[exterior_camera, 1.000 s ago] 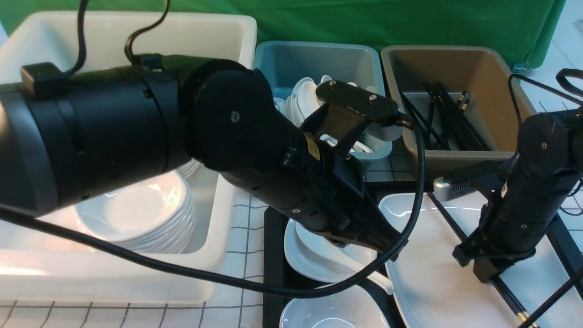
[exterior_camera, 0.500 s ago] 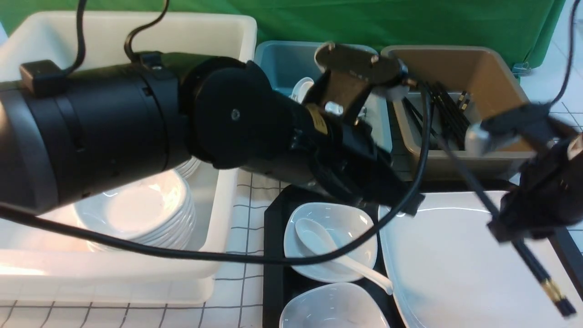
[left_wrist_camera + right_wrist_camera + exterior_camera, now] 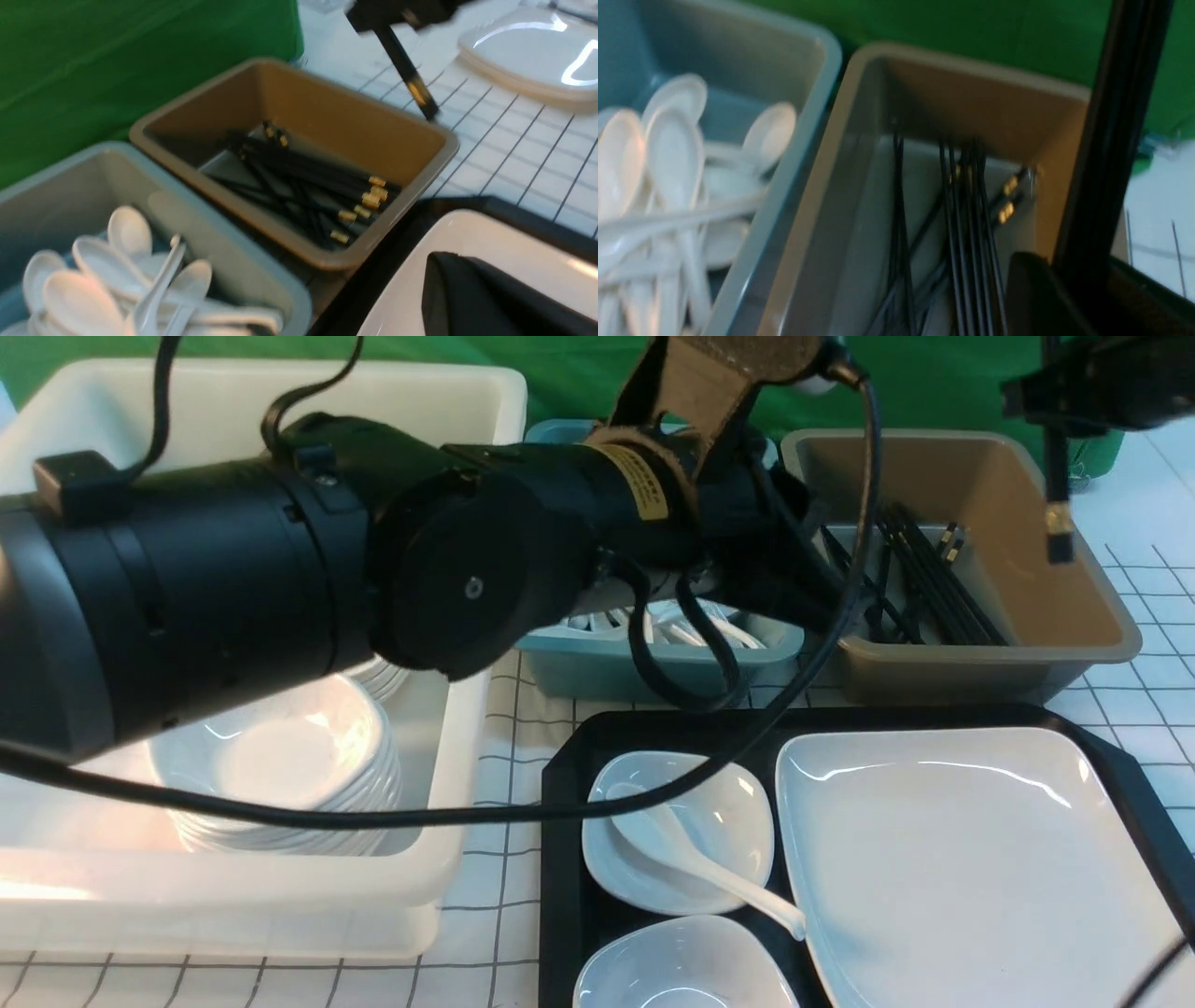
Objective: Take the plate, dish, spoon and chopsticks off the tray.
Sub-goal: Use the right arm to put the chopsticks into the small storage box on the right, then use the left arm to grab a soup spoon from the plate
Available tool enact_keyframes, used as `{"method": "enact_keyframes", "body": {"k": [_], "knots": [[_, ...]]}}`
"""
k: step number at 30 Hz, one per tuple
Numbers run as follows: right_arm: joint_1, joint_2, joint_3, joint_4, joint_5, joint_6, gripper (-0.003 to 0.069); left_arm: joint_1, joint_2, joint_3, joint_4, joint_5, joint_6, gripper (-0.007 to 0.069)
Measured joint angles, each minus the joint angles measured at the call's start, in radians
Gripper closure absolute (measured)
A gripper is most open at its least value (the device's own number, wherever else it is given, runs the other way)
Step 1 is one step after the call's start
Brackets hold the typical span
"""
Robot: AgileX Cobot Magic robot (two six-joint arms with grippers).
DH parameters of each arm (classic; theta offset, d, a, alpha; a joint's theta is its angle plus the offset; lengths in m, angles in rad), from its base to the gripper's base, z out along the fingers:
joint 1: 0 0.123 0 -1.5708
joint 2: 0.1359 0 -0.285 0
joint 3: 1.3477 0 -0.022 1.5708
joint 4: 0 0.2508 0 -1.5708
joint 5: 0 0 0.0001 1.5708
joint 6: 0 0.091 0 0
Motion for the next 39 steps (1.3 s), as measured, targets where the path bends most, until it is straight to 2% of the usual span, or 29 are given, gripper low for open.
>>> {"method": "enact_keyframes", "body": {"k": [4,9,12,16,19,23,24,25,26,30,34,35,36,39], "knots": [[0.000,0.183,-0.106,0.001,-0.066,0.021,0.0536,0.043,0.000,0.000,0.009,0.117,-0.033,0.0627],[0.000,0.280,-0.128,0.001,-0.075,0.037,0.0514,0.057,0.000,0.000,0.009,0.230,-0.040,0.0627],[0.000,0.298,-0.132,0.001,-0.031,0.051,0.0357,0.057,0.000,0.000,-0.004,0.342,-0.040,0.0627],[0.000,0.269,-0.148,0.001,0.105,0.053,0.0260,0.057,0.000,0.000,-0.062,0.480,-0.016,0.0627],[0.000,0.226,-0.154,0.000,0.220,0.054,0.0298,0.057,0.000,0.000,-0.091,0.535,0.050,0.0627],[0.000,0.099,-0.157,0.010,0.460,-0.001,0.0561,0.057,0.001,0.000,-0.155,0.585,0.245,0.0627],[0.000,0.067,-0.157,0.025,0.506,-0.018,0.0602,0.057,0.002,0.000,-0.175,0.586,0.292,0.0626],[0.000,0.061,-0.157,0.032,0.515,-0.018,0.0602,0.057,0.003,0.000,-0.184,0.587,0.310,0.0626],[0.000,0.009,-0.151,0.067,0.579,-0.050,0.0638,0.057,0.013,-0.001,-0.214,0.588,0.385,0.0624],[0.000,-0.133,-0.066,0.197,0.665,-0.140,0.0653,0.056,0.071,-0.001,-0.257,0.580,0.528,0.0583],[0.000,-0.308,0.113,0.326,0.688,-0.225,0.0653,0.055,0.153,-0.001,-0.263,0.558,0.578,0.0470],[0.000,-0.308,0.123,0.330,0.688,-0.229,0.0653,0.055,0.157,-0.001,-0.263,0.556,0.579,0.0470],[0.000,-0.389,0.214,0.363,0.690,-0.256,0.0654,0.055,0.194,-0.001,-0.263,0.543,0.608,0.0398],[0.000,-0.519,0.340,0.377,0.685,-0.287,0.0654,0.055,0.248,-0.002,-0.265,0.510,0.681,0.0264]]}}
